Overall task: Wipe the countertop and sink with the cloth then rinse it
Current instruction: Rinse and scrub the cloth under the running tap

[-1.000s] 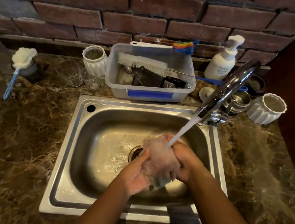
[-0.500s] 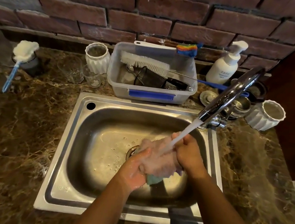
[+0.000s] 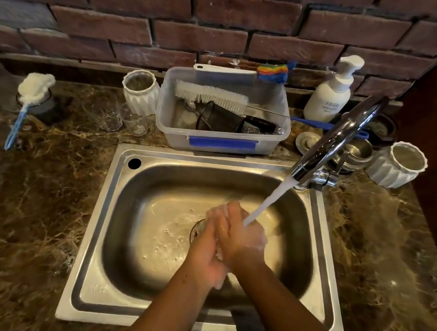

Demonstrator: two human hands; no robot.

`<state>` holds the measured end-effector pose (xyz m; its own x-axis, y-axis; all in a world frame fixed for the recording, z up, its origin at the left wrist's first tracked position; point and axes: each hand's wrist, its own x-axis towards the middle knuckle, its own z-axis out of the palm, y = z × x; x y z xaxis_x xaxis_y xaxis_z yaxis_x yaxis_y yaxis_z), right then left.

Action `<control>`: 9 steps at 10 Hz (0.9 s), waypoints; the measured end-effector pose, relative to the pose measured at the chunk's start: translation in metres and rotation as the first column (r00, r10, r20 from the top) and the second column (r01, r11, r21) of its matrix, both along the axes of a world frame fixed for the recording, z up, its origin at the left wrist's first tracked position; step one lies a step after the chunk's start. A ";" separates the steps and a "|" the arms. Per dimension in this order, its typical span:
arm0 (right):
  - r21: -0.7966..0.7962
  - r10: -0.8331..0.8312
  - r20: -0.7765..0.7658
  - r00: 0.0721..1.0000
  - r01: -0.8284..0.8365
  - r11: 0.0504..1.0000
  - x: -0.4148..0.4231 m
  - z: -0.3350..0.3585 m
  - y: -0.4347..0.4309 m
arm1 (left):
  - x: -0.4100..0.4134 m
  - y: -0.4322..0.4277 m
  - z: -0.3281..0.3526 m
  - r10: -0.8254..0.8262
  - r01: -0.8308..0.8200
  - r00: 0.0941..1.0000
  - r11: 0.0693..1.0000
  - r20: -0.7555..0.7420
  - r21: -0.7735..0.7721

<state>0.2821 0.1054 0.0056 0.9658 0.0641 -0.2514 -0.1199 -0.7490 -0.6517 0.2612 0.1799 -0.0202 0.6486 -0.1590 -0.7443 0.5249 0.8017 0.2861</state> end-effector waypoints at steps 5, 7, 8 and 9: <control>-0.218 0.167 0.179 0.970 -0.126 0.968 -0.008 -0.010 -0.001 | 0.005 -0.005 -0.001 -0.060 0.060 0.998 0.993 -0.007 0.100; -0.341 0.113 -0.003 0.994 -0.107 0.934 0.023 -0.028 -0.036 | -0.013 -0.007 -0.001 -0.088 0.088 0.996 0.974 -0.011 0.208; -0.108 -0.238 0.002 0.971 0.237 0.965 0.030 -0.022 -0.043 | -0.013 -0.001 -0.003 -0.118 0.120 0.993 0.963 -0.021 0.243; 0.156 -0.261 -0.065 0.963 0.268 0.951 0.018 -0.006 -0.037 | -0.003 0.000 0.000 -0.108 0.118 0.993 0.961 -0.052 0.249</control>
